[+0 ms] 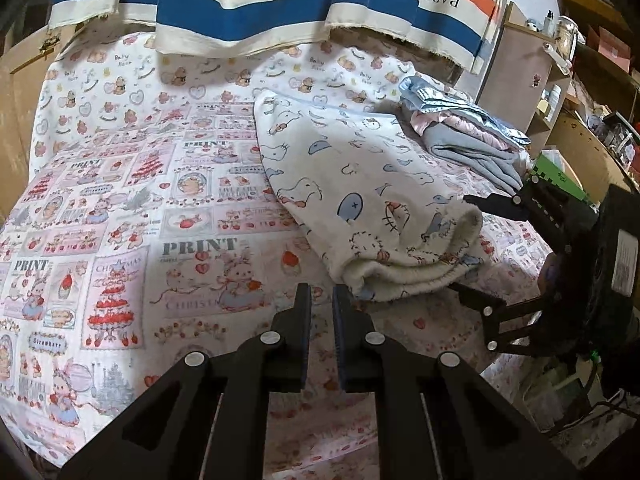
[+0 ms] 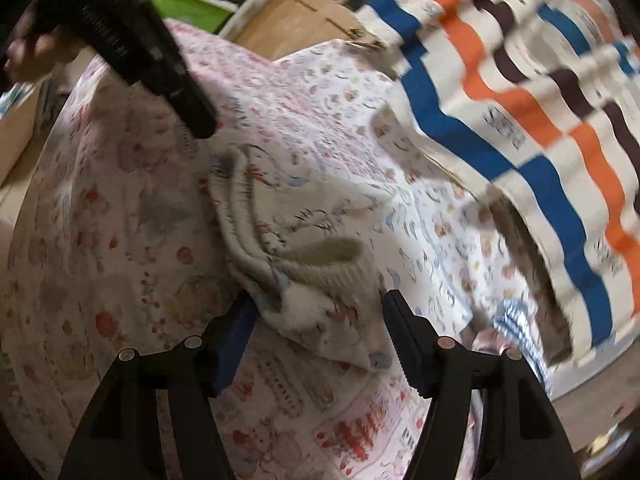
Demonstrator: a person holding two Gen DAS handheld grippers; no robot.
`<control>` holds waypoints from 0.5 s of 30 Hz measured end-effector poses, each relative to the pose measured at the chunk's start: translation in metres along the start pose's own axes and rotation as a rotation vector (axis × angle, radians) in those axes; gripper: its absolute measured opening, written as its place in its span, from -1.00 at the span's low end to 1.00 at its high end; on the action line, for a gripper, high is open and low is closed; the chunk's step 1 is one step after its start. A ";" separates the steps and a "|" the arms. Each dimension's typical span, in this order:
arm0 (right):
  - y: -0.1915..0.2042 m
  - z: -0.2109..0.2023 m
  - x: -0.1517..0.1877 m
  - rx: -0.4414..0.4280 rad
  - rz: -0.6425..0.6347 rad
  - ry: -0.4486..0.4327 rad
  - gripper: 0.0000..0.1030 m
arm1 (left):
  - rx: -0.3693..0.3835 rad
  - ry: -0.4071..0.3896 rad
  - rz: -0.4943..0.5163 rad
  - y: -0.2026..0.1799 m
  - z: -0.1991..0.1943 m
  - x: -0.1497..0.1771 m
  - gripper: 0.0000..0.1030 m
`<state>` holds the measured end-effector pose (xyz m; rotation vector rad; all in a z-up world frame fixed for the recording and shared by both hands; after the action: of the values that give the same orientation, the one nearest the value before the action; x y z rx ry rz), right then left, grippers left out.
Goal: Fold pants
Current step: 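Grasp the folded hem with the right gripper while the left gripper releases it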
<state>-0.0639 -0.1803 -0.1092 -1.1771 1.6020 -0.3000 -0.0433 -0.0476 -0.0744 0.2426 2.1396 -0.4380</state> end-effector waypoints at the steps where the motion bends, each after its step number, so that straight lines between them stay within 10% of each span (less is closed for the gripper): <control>1: 0.001 0.001 -0.001 0.001 -0.016 0.002 0.31 | 0.001 -0.003 0.003 0.000 0.000 -0.001 -0.82; 8: 0.005 0.005 -0.005 -0.032 -0.060 0.014 0.29 | 0.007 -0.005 0.005 -0.001 0.002 -0.003 -0.81; 11: 0.004 0.007 -0.004 -0.070 -0.008 0.018 -0.47 | 0.011 -0.008 -0.001 -0.001 0.002 -0.004 -0.81; 15: -0.013 0.001 -0.001 -0.070 0.169 -0.013 -0.55 | 0.020 -0.012 0.006 -0.004 0.003 -0.007 -0.80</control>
<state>-0.0559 -0.1851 -0.0994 -1.0859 1.6999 -0.1278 -0.0388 -0.0528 -0.0691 0.2569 2.1230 -0.4563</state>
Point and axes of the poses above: each gripper's, at about its wrist camera, not at the fingertips, and z roughly the way its jaws point, y to its left, x to its underside, the point moved 5 cm from there along z, roughly the way its jaws point, and after that the axes turned 10 degrees about -y, right-handed, at the moved point
